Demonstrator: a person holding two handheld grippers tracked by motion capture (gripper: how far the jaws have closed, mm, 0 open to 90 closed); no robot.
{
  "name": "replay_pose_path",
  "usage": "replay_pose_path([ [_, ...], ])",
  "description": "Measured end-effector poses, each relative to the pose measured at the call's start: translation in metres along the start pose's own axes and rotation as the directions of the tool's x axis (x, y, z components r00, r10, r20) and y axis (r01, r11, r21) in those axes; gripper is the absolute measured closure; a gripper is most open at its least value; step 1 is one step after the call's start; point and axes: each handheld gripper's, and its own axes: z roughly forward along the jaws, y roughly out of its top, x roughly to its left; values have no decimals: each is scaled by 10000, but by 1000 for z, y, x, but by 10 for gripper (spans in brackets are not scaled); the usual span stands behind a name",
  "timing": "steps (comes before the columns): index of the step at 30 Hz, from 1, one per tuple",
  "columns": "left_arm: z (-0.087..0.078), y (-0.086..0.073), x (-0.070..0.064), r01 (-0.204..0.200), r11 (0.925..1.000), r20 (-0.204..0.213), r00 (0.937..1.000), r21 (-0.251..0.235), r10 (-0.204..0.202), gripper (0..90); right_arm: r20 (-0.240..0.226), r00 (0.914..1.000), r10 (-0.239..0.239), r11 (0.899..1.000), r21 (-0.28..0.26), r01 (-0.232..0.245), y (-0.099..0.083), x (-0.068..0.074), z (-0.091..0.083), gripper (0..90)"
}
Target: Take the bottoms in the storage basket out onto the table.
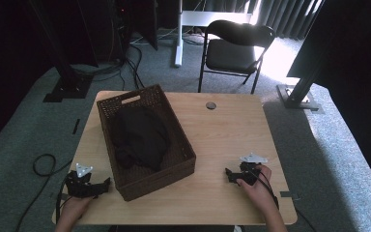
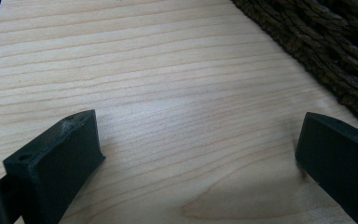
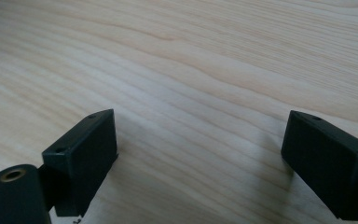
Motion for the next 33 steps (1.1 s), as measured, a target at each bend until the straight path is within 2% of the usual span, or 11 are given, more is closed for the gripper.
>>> replay_pose_path([
  [5, 0, 0, 0, 1, 10000, 2, 10000, 2, -1, 1, -26, 10000, -20, 10000, 3, 20, 0, 0, 0, 106],
  [12, 0, 0, 0, -10, 10000, 11, 10000, 3, 10, 2, 317, 9991, 271, 9996, -110, -268, 0, 0, 0, 144],
  [16, 0, 0, 0, -13, 10000, 15, 10000, 4, 13, 1, 391, 9989, 242, 9994, -265, -232, 0, 0, -2, 210],
  [18, 0, 0, 0, -12, 10000, 16, 10000, 7, 12, 2, 907, 9959, -57, 9966, -811, 131, 0, 1, -5, 218],
  [20, 0, 0, 0, -16, 10000, 14, 10000, 5, 16, 2, 918, 9958, 35, 9957, -925, 51, 0, 0, -6, 220],
  [23, 0, 0, 0, -14, 10000, 15, 10000, 6, 14, 2, 898, 9952, 400, 9929, -1156, -295, 2, -5, -11, 294],
  [25, 0, 0, 0, -14, 10000, 16, 10000, 4, 14, 1, 707, 9948, 733, 9845, -1645, -609, 3, -7, -16, 358],
  [27, 0, 0, 0, -15, 10000, 16, 10000, 4, 15, 1, 730, 9934, 879, 9654, -2519, -669, 4, -10, -21, 362],
  [28, 0, 0, 0, -15, 10000, 16, 10000, 4, 15, 2, 730, 9934, 879, 9654, -2519, -669, 4, -10, -21, 362],
  [29, 0, 0, 0, -16, 10000, 16, 10000, 4, 16, 1, 1225, 9903, 655, 9648, -2610, -315, 7, -13, -27, 328],
  [33, 0, 0, 0, -13, 10000, 17, 10000, 5, 12, 1, 978, 9913, 886, 9519, -3013, -554, 10, -12, -37, 347],
])
